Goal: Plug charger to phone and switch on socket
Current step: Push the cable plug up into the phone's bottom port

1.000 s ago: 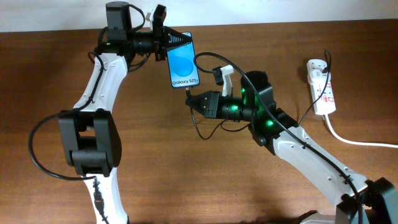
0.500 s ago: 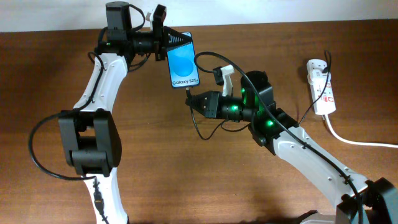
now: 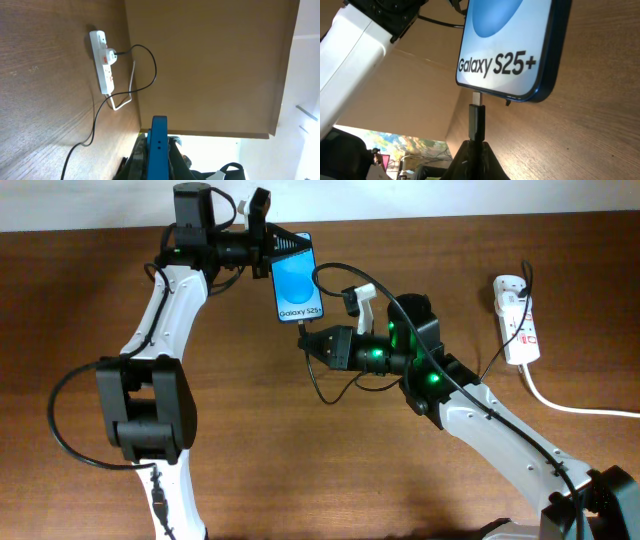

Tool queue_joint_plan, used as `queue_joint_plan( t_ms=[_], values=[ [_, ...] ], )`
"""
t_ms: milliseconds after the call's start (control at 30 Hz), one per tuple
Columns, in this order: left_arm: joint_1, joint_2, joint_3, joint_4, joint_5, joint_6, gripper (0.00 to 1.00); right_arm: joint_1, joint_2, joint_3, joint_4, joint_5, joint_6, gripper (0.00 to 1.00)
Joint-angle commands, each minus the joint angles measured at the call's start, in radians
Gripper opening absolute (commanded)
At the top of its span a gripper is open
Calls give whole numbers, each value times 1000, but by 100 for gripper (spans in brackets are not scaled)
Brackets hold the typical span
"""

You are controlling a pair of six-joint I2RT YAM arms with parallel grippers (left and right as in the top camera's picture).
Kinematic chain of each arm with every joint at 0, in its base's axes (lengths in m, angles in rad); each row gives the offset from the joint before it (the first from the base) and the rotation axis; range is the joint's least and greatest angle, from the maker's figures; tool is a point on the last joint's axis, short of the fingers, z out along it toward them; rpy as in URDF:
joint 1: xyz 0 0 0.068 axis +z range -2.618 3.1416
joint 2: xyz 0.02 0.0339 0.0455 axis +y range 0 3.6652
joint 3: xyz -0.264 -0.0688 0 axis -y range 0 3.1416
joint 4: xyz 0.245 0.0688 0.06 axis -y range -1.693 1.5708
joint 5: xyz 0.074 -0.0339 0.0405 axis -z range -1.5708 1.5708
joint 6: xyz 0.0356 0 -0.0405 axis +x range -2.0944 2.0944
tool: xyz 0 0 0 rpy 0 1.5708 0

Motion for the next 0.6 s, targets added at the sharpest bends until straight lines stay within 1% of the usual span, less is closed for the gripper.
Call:
queue_joint_plan(
  t_ms=[0,233,567],
  values=[
    [-8,5,2,4,63,8,0,-4,-23,6,18,6,4,4],
    [-6,5,2,3,58,8,0,-5,-24,6,-12,-2,5,4],
    [-6,5,2,6,59,8,0,-25,-24,6,-11,-20,8,4]
  ],
)
